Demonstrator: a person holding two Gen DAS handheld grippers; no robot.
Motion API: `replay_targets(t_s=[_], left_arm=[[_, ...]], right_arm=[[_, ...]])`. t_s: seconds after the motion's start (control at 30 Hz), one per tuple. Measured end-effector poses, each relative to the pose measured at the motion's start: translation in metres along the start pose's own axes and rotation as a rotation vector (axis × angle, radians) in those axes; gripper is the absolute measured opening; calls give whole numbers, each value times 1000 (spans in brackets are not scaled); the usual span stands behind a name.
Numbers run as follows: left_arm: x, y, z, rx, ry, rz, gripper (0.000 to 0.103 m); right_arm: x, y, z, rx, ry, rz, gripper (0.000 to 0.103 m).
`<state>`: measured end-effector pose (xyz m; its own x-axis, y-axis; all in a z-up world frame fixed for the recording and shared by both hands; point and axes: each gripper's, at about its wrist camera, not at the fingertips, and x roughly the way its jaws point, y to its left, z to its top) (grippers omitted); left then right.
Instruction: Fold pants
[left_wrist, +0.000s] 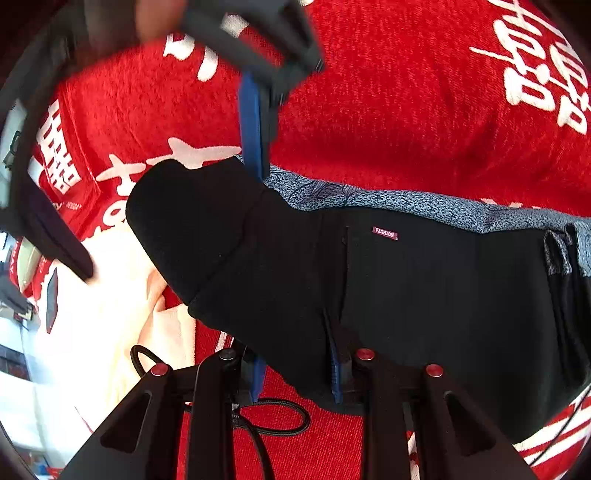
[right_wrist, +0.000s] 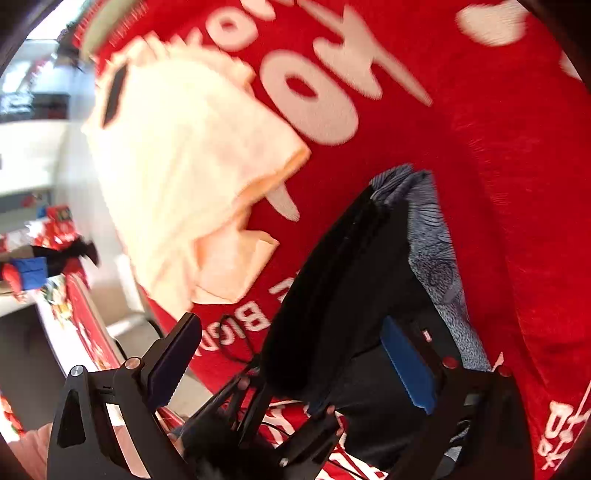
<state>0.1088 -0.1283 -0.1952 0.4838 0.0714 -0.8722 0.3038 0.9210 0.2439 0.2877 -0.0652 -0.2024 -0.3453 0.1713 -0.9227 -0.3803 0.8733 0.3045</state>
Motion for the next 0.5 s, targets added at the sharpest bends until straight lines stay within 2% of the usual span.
replay_targets(t_s=[0.13, 0.2, 0.23, 0.27, 0.3, 0.5], left_arm=[[-6, -6, -1, 22, -21, 11, 28], [-6, -8, -1, 29, -19, 7, 28], [-6, -8, -2, 28, -10, 0, 28], [-6, -9, -2, 30, -8, -7, 28], [-9, -11, -2, 42, -17, -7, 28], [-47, -32, 3, 140, -97, -28, 28]], right_arm=[[27, -8, 9, 1, 90, -66, 98], [33, -20, 5, 30, 94, -63, 71], [32, -28, 1, 55, 77, -62, 42], [29, -35, -3, 79, 58, -33, 26], [25, -44, -9, 114, 28, 23, 20], [-12, -75, -61, 198, -173, 161, 17]])
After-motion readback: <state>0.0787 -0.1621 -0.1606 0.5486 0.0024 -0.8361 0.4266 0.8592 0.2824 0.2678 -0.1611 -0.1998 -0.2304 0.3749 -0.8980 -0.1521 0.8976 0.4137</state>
